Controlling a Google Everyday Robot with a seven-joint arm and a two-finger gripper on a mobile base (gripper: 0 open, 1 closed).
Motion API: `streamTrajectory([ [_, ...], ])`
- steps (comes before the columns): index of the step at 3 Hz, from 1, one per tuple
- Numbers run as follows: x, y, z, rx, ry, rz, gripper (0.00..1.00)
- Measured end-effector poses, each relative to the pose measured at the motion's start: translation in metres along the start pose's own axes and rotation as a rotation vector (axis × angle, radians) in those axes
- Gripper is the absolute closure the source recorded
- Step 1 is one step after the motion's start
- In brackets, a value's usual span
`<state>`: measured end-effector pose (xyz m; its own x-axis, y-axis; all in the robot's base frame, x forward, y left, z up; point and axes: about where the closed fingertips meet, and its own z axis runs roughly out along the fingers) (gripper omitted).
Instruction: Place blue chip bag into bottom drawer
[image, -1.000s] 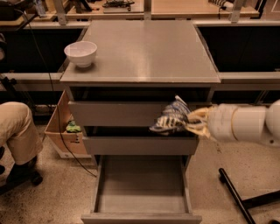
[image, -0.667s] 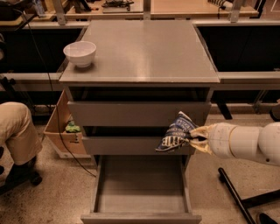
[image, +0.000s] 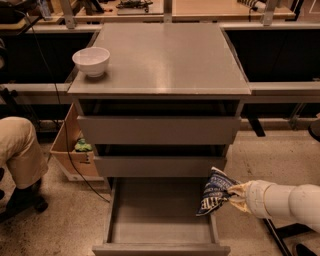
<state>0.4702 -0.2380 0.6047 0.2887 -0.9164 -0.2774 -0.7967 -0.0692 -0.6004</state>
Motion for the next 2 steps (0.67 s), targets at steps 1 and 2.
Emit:
streamTrajectory([
  [1, 0.001, 0.003, 0.001, 0.001, 0.006, -0.003, 1.00],
  [2, 0.012, 0.022, 0.008, -0.003, 0.047, -0.022, 1.00],
])
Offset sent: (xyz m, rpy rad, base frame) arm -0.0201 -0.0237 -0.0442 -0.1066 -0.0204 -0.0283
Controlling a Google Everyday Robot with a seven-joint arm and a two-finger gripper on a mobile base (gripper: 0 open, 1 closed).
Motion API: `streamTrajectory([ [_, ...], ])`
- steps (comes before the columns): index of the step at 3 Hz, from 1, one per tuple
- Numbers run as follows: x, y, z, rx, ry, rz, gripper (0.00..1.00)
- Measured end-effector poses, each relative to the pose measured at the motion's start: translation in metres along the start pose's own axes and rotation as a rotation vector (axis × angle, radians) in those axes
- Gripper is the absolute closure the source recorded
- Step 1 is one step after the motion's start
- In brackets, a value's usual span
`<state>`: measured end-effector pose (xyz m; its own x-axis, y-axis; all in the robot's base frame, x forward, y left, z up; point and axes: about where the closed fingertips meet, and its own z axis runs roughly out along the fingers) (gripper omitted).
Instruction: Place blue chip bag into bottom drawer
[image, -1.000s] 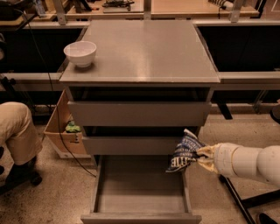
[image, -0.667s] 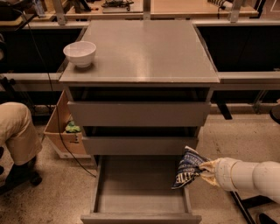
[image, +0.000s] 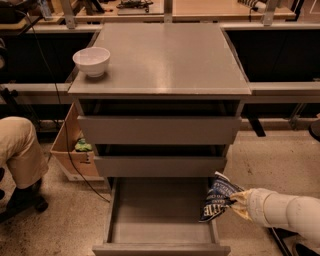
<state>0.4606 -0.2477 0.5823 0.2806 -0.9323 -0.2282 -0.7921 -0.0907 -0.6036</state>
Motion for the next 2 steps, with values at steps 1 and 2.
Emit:
streamTrajectory([
  [1, 0.012, 0.056, 0.045, -0.059, 0.028, -0.004, 1.00],
  [2, 0.032, 0.100, 0.103, -0.110, 0.041, -0.034, 1.00],
])
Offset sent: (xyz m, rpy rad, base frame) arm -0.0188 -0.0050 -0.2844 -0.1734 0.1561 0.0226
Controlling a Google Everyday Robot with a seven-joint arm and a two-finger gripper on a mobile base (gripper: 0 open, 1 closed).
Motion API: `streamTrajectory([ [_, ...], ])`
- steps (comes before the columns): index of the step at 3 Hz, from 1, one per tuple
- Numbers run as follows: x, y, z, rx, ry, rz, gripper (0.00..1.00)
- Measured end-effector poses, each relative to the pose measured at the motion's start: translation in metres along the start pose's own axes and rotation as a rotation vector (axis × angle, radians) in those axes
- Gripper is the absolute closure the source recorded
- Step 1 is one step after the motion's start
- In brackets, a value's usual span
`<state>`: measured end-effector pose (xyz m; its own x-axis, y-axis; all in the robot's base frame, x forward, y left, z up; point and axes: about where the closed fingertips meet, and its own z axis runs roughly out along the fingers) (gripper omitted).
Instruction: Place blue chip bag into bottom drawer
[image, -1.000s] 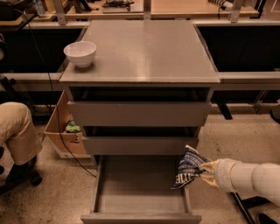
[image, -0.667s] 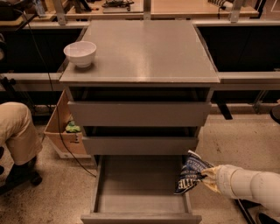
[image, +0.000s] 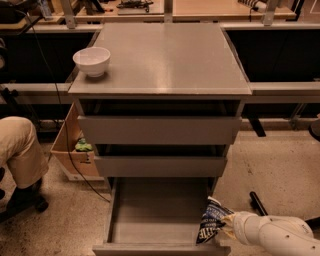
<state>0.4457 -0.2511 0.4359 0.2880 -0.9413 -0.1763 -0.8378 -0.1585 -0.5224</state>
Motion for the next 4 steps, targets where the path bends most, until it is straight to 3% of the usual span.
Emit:
streamTrajectory([
  [1, 0.019, 0.032, 0.057, -0.034, -0.011, 0.007, 1.00],
  [2, 0.019, 0.043, 0.105, -0.027, -0.040, 0.001, 1.00],
  [4, -0.009, 0.038, 0.191, 0.046, -0.117, 0.028, 1.00],
])
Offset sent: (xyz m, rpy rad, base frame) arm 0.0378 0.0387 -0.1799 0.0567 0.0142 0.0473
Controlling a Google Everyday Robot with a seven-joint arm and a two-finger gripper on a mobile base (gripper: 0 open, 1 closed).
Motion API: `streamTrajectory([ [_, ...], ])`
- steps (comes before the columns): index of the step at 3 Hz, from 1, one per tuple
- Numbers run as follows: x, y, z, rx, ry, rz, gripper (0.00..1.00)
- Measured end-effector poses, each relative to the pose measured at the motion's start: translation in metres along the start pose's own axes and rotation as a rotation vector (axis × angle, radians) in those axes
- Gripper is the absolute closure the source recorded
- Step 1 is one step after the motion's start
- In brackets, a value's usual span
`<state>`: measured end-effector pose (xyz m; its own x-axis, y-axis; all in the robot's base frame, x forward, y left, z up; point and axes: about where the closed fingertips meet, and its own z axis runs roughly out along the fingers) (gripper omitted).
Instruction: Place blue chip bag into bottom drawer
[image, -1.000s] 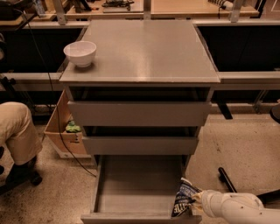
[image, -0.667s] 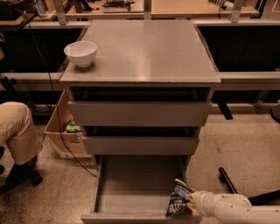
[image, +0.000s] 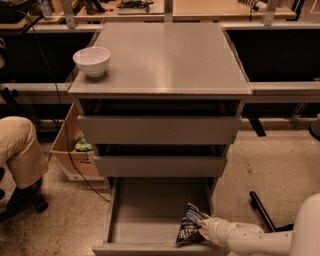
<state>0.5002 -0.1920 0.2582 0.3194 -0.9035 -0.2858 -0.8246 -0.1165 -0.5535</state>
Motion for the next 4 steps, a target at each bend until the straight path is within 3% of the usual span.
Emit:
streamTrajectory([
  [1, -0.002, -0.004, 0.027, 0.031, -0.012, 0.010, 1.00],
  [2, -0.014, -0.016, 0.066, 0.059, -0.038, 0.018, 0.88],
  [3, -0.029, -0.019, 0.097, 0.060, -0.065, 0.025, 0.58],
  [4, -0.038, -0.020, 0.114, 0.061, -0.081, 0.027, 0.35],
])
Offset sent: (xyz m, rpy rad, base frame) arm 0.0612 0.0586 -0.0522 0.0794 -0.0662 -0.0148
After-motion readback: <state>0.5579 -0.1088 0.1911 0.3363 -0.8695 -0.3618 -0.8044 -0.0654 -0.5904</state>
